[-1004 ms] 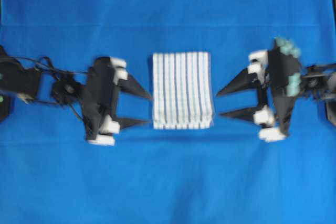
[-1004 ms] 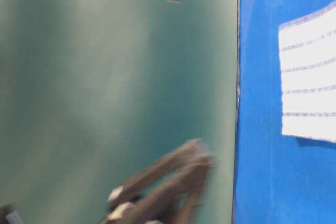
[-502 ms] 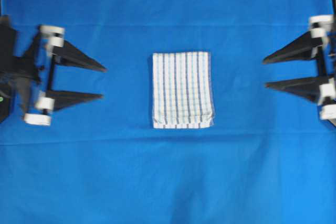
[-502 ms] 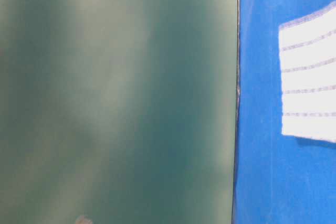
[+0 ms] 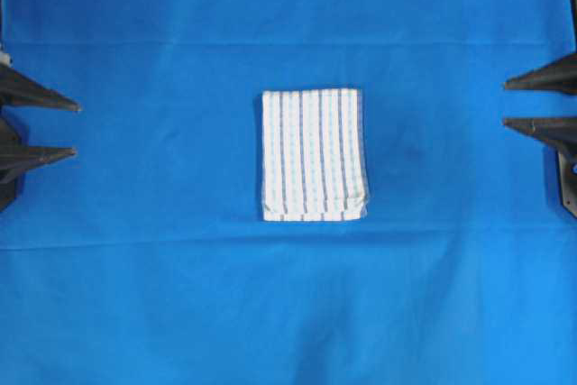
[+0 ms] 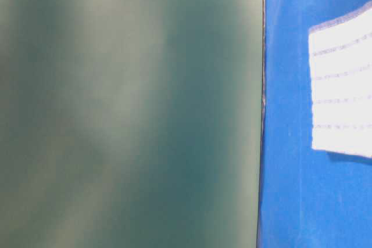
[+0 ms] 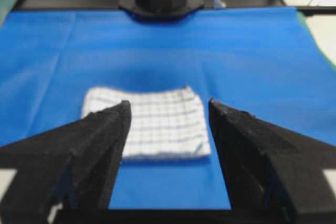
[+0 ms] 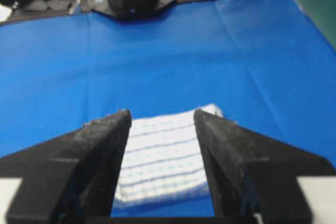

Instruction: Fold a vertical towel.

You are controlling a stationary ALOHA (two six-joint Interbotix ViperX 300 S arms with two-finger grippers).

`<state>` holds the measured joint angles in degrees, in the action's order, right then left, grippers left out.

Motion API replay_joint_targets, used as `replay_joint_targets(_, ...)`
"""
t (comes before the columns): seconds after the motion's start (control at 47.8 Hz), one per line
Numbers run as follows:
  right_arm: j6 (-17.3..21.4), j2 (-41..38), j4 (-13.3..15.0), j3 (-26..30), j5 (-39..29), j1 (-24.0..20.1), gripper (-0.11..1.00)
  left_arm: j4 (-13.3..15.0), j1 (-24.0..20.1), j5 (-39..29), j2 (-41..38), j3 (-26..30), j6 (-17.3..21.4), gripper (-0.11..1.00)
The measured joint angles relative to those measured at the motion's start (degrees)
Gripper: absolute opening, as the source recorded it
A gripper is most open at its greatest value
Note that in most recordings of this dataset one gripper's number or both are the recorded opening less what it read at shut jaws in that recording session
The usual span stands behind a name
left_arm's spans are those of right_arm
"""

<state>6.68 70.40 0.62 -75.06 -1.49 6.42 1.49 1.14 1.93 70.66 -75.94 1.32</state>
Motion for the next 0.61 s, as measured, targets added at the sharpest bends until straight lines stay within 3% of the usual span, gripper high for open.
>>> replay_joint_targets(0.209,0.0,-0.3,-1.9,-6.0,6.9,0.1,0.57,0.0,-1.2,0.0,5.0,-5.3,-1.2,0.58)
replay_joint_targets(0.607,0.1,-2.4,-2.1,-6.8,9.0,0.0,0.57,0.1,-1.3,0.0,4.9,-5.8,-1.2,0.58)
